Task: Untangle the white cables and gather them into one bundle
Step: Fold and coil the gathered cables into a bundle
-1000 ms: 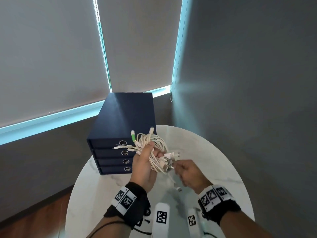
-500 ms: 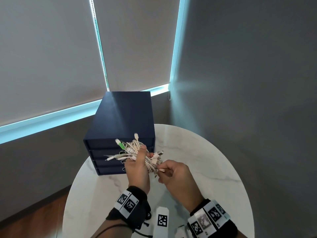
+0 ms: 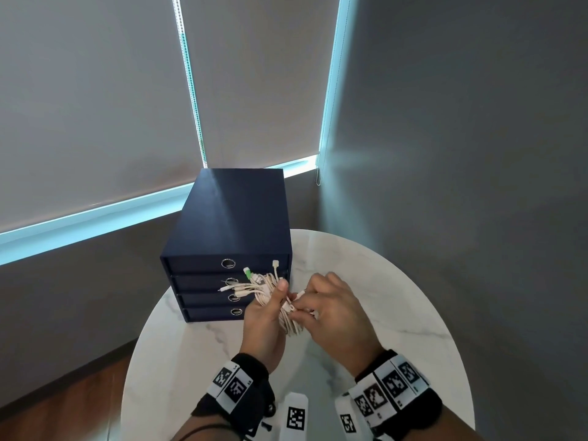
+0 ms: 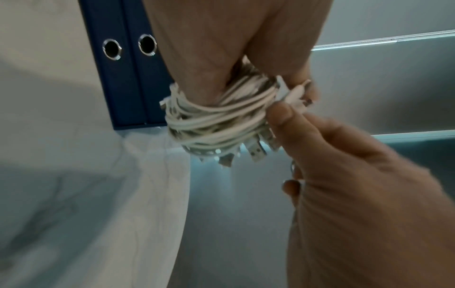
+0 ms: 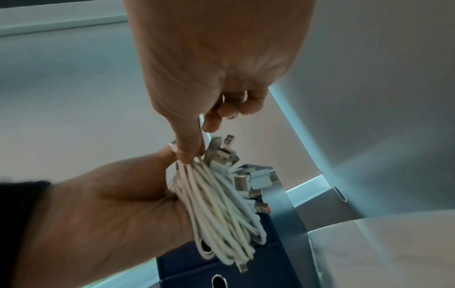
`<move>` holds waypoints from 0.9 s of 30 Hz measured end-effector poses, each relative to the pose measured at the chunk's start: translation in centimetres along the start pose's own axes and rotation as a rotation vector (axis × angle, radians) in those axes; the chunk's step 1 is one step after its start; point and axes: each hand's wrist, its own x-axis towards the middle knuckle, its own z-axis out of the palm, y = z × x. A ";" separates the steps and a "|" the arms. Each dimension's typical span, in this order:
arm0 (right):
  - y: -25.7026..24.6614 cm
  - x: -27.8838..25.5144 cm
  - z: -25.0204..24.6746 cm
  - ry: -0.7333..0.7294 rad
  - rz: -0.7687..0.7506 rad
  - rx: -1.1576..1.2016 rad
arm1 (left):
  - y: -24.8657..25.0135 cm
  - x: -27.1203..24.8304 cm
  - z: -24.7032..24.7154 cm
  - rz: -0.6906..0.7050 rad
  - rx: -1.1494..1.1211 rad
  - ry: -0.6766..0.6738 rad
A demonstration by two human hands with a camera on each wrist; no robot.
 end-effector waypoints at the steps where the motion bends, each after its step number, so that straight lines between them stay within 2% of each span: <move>1: 0.2 0.0 -0.1 0.004 0.036 0.082 | -0.1 0.0 -0.4 -0.006 0.001 -0.061; 4: 1.2 0.2 -0.5 -0.024 0.254 0.427 | -0.4 -0.5 -0.9 -0.029 -0.009 -0.226; 6: 1.5 0.1 -0.6 -0.062 0.311 0.518 | -0.3 -0.7 -0.8 -0.053 0.015 -0.249; 9: 1.6 -0.3 -0.1 -0.046 0.250 0.447 | 0.0 -0.9 -0.3 -0.073 0.072 -0.207; 13: 0.9 -0.4 -0.2 0.012 0.140 0.321 | 0.4 -0.9 0.0 -0.100 0.038 -0.136; 17: -0.1 -0.7 -0.5 0.047 0.186 0.437 | 1.1 -1.3 0.8 -0.157 -0.025 -0.150; 19: 0.0 -0.8 -0.7 0.031 0.303 0.557 | 1.4 -1.2 0.9 -0.160 -0.028 -0.158; 22: 0.5 -0.6 -1.1 0.009 0.564 0.940 | 1.5 -1.1 0.8 -0.164 -0.040 -0.168; 24: 1.0 -0.2 -1.0 -0.019 0.791 1.202 | 1.4 -1.1 0.7 -0.178 -0.045 -0.192; 25: 1.3 -0.1 -0.9 -0.088 0.866 1.335 | 1.4 -1.1 0.7 -0.187 -0.045 -0.221; 27: 1.4 -0.4 -0.8 -0.312 0.922 1.499 | 1.3 -1.2 0.6 -0.223 -0.053 -0.263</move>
